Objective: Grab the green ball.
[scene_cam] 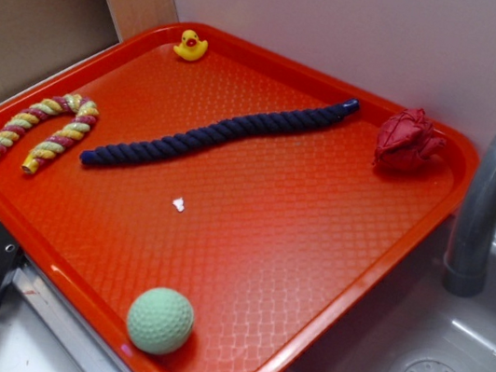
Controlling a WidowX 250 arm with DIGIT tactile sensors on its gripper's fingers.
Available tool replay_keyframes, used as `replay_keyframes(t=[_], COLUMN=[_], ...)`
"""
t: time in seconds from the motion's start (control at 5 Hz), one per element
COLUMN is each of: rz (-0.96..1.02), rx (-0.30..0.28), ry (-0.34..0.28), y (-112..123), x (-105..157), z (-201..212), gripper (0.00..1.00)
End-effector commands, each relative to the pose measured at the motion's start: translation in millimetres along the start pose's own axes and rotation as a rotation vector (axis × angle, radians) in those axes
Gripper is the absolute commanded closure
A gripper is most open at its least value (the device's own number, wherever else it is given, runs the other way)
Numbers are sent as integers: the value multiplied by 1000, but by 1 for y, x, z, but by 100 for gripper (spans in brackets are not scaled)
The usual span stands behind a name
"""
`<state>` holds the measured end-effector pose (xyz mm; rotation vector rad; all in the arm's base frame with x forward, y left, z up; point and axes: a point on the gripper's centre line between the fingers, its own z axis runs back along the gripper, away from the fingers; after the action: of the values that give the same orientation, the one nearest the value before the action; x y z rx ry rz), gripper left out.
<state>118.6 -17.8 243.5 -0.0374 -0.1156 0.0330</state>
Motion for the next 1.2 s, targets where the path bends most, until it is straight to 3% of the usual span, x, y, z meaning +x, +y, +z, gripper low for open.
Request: replay_keyframes(t=[0.0, 0.2, 0.4, 0.6, 0.8, 1.0], rz=[0, 199, 350, 392, 290, 170], rx=[0, -49, -34, 4, -46, -123], ry=[0, 160, 236, 264, 192, 97], y=[0, -48, -96, -128, -139, -157], x=[0, -15, -37, -56, -54, -37], z=[0, -51, -100, -150, -201, -223], gripper=[0, 0, 0, 0, 0, 0])
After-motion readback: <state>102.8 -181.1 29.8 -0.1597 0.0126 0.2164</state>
